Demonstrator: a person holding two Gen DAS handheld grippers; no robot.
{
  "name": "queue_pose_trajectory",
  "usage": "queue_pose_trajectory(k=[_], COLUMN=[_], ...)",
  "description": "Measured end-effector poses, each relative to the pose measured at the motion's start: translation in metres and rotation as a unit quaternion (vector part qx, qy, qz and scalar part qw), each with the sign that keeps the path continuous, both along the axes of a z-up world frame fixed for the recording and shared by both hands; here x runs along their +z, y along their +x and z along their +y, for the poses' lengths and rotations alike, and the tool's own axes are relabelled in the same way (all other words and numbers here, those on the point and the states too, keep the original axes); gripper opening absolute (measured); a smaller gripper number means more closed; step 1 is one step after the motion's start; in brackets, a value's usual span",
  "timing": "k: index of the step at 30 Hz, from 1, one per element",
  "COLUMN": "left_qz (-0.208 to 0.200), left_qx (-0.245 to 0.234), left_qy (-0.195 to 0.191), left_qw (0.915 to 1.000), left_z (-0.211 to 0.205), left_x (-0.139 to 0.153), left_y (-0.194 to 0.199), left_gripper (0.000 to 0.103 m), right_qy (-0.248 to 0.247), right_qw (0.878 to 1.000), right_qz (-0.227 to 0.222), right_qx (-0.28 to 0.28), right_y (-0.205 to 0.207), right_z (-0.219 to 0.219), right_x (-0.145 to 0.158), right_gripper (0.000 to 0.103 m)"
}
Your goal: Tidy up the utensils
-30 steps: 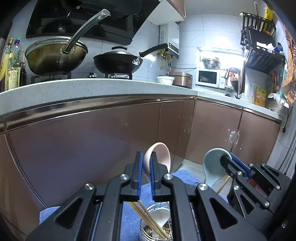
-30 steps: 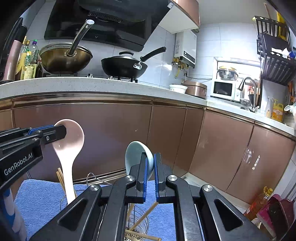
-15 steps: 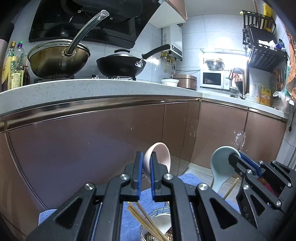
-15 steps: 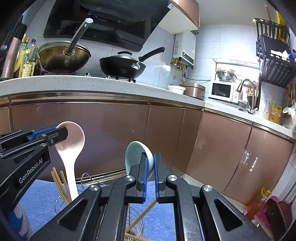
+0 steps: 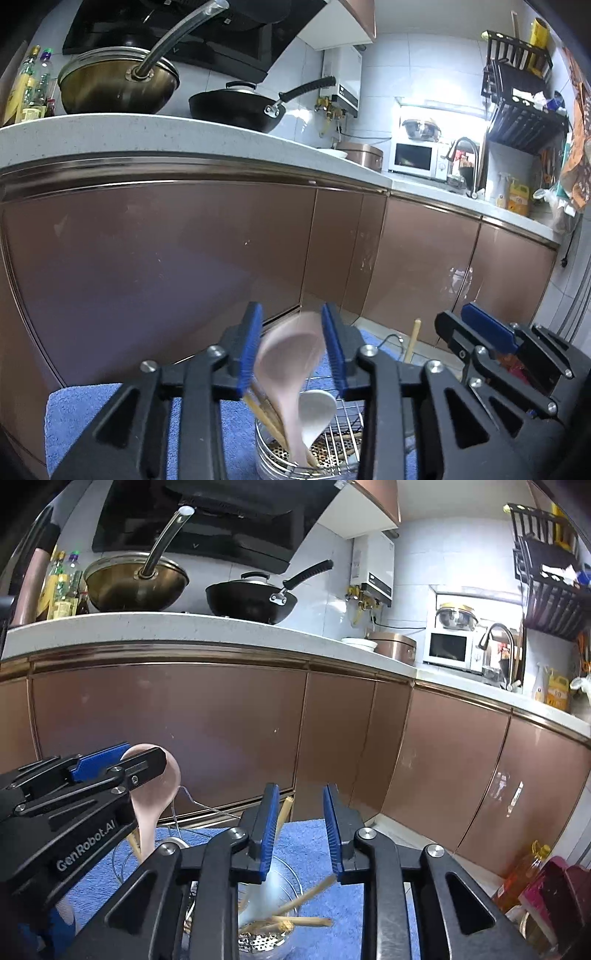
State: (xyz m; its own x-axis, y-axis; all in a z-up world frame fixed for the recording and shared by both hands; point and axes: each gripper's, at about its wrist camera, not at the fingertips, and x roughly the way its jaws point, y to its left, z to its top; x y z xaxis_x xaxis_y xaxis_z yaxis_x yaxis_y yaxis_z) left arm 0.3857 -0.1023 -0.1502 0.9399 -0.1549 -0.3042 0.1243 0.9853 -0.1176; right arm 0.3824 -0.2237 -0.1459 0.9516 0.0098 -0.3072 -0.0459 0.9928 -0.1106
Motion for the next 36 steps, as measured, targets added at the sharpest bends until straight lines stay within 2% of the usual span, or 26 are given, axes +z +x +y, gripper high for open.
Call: queue_pose_trajectory(k=[13, 15, 21, 30, 36], left_qz=[0.002, 0.001, -0.005, -0.022, -0.026], left_qx=[-0.003, -0.003, -0.001, 0.017, 0.026], left_qy=[-0.033, -0.033, -0.027, -0.015, -0.008], left_qw=[0.9995, 0.9995, 0.9996, 0.9995, 0.9993], left_z=[0.027, 0.030, 0.037, 0.051, 0.060], left_x=[0.025, 0.028, 0.042, 0.060, 0.070], left_y=[-0.038, -0.047, -0.077, -0.118, -0.139], left_gripper=[0.044, 0.045, 0.056, 0.058, 0.059], right_qy=[0.028, 0.033, 0.044, 0.055, 0.055], right_qw=[0.999, 0.999, 0.999, 0.998, 0.998], right_qz=[-0.013, -0.015, -0.017, -0.013, -0.011], right_qx=[-0.009, -0.009, -0.014, -0.027, -0.032], right_y=[-0.042, -0.051, -0.079, -0.118, -0.141], right_z=[-0.010, -0.012, -0.016, -0.020, -0.019], right_x=[0.027, 0.031, 0.044, 0.052, 0.055], right_gripper=[0.027, 0.034, 0.044, 0.056, 0.059])
